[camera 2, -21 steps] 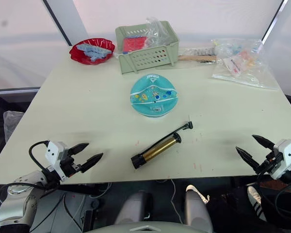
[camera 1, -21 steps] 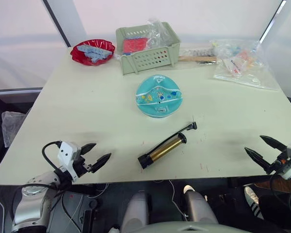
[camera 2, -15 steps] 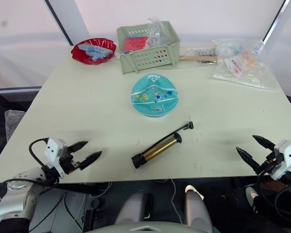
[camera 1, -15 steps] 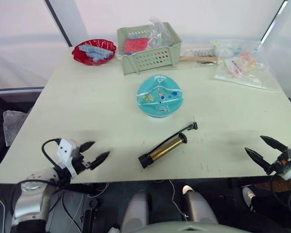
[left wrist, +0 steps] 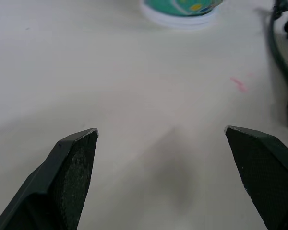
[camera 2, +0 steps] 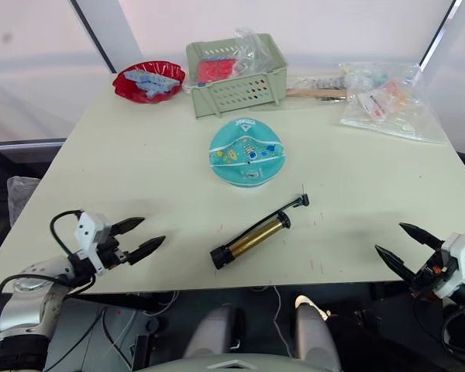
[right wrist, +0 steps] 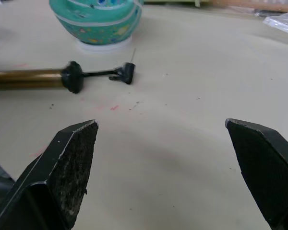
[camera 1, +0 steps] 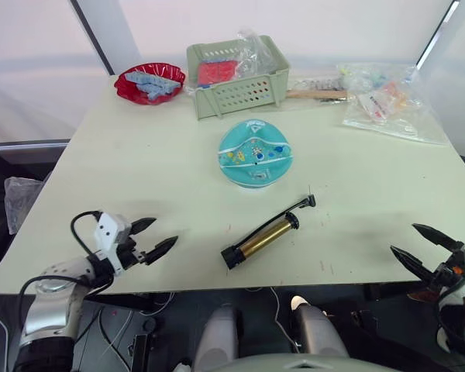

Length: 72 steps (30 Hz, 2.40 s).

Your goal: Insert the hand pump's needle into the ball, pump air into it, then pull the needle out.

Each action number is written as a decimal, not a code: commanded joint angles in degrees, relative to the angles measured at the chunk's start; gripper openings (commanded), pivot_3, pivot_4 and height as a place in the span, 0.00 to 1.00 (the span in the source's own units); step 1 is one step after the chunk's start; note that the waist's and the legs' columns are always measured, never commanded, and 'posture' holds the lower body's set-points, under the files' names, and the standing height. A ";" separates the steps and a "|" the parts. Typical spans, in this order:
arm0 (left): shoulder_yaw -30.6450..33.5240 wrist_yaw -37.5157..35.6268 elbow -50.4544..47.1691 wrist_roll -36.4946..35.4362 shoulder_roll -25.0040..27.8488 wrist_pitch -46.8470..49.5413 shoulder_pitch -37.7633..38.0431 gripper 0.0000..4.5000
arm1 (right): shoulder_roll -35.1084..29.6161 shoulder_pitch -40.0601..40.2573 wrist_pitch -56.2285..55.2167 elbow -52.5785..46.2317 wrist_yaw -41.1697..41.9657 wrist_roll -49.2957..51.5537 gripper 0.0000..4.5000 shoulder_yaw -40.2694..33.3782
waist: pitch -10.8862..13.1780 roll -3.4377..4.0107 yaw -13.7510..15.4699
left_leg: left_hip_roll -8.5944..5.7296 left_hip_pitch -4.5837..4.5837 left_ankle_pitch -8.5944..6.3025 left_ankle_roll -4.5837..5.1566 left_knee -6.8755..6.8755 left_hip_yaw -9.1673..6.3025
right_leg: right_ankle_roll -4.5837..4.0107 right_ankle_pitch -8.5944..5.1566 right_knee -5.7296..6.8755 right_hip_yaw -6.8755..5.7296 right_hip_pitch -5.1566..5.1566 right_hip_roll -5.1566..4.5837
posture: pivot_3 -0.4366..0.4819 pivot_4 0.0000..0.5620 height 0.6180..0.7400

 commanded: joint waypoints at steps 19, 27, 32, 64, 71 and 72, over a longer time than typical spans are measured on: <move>-17.35 -1.09 -7.71 2.51 -5.03 13.10 -20.32 0.63 | -3.31 6.04 6.99 -19.63 7.83 9.41 1.00 -4.41 | 0.01 0.02 -0.03 | -0.03 0.00 0.00 0.00 0.04 -0.12 | 0.24 0.13 -0.01 -0.03 0.06 0.06 | 0.48 0.27 0.97; -23.61 2.00 -7.19 6.52 -9.32 15.80 -24.07 0.63 | -2.85 4.77 7.30 -20.95 6.93 9.23 1.00 -4.01 | 0.01 0.02 0.22 | -0.05 -0.02 0.00 0.00 0.08 -0.14 | 0.25 0.13 -0.02 -0.03 0.08 0.05 | 0.48 0.27 0.97; -29.00 6.67 -4.81 11.89 -14.07 16.50 -26.61 0.63 | -2.84 3.54 6.99 -19.51 6.63 8.97 1.00 -4.35 | 0.01 0.02 0.58 | -0.07 -0.02 0.01 0.01 0.11 -0.18 | 0.25 0.14 -0.02 -0.05 0.11 0.06 | 0.48 0.27 0.97; -36.24 13.40 22.25 25.93 -28.81 6.25 -38.59 0.63 | -2.03 5.95 6.98 -24.19 0.51 7.66 1.00 -5.01 | 0.00 0.03 1.27 | -0.11 -0.04 0.00 0.01 0.14 -0.33 | 0.24 0.14 -0.06 -0.13 0.18 0.08 | 0.48 0.27 0.97; -36.61 12.96 23.21 26.80 -30.34 6.12 -38.52 0.02 | -1.83 6.39 6.70 -24.42 -0.04 7.60 1.00 -4.96 | 0.00 0.04 1.27 | -0.11 -0.05 0.00 0.01 0.14 -0.39 | 0.25 0.14 -0.09 -0.17 0.20 0.08 | 0.48 0.27 0.97; -36.59 12.90 23.06 26.88 -30.39 6.13 -38.45 0.02 | -1.78 6.42 6.65 -24.42 -0.11 7.56 1.00 -4.90 | 0.00 0.04 1.27 | -0.11 -0.04 0.00 0.01 0.14 -0.41 | 0.25 0.14 -0.10 -0.20 0.22 0.07 | 0.48 0.27 0.97</move>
